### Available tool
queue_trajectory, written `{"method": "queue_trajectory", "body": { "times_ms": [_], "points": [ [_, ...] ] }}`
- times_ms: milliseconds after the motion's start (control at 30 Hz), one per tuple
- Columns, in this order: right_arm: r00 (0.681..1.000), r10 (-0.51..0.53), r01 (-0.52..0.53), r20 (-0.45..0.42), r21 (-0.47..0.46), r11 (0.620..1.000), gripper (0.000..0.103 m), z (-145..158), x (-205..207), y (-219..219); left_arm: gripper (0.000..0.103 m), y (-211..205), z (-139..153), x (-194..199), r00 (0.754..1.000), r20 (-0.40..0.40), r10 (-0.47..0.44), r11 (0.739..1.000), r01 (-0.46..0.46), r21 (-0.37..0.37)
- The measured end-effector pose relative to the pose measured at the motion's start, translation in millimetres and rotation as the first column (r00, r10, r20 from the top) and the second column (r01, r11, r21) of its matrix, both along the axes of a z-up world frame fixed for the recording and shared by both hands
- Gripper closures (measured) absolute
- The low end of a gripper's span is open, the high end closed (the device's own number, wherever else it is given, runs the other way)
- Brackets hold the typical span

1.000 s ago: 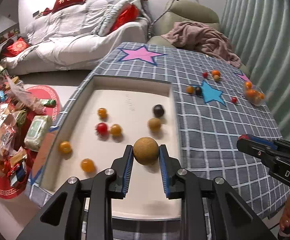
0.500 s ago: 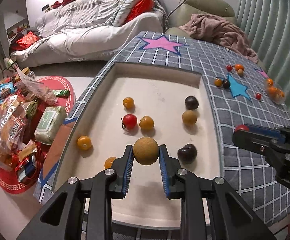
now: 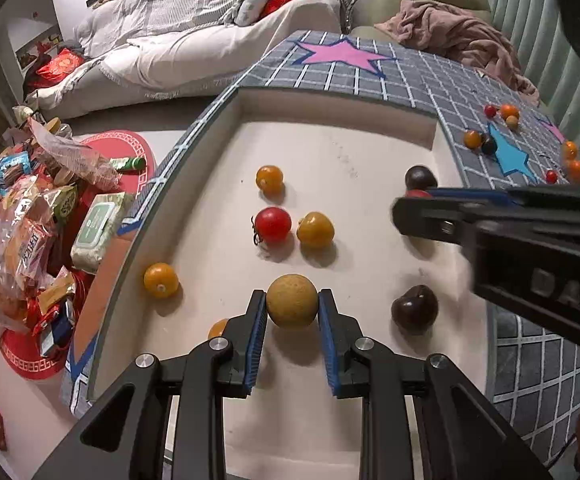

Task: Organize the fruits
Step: 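Carry both fruits into the white tray and open both tools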

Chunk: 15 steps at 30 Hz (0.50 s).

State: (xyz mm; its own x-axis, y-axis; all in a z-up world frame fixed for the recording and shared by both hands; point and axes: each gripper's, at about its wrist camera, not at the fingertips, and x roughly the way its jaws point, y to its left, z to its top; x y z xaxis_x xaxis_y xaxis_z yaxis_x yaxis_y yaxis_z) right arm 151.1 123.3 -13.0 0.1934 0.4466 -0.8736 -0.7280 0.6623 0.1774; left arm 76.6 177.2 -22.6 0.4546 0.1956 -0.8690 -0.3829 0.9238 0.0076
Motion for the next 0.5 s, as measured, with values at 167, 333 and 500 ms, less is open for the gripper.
{"method": "queue_trajectory", "body": {
  "times_ms": [167,333,500],
  "points": [
    [0.999,0.053,-0.053,-0.002,-0.055,0.997,0.081,-16,5,15,0.076,-1,-5,2,1.000,-0.013,0.004,1.000,-0.003,0.022],
    [0.996,0.085,-0.083,0.012,-0.081,0.993,0.078,-20,5,23,0.076,-1,-5,6,1.000,-0.014,0.005,1.000,-0.005,0.021],
    [0.996,0.089,-0.087,0.019,-0.065,0.994,0.028,-15,5,25,0.075,1,-5,5,1.000,-0.011,0.010,1.000,-0.010,0.010]
  ]
}}
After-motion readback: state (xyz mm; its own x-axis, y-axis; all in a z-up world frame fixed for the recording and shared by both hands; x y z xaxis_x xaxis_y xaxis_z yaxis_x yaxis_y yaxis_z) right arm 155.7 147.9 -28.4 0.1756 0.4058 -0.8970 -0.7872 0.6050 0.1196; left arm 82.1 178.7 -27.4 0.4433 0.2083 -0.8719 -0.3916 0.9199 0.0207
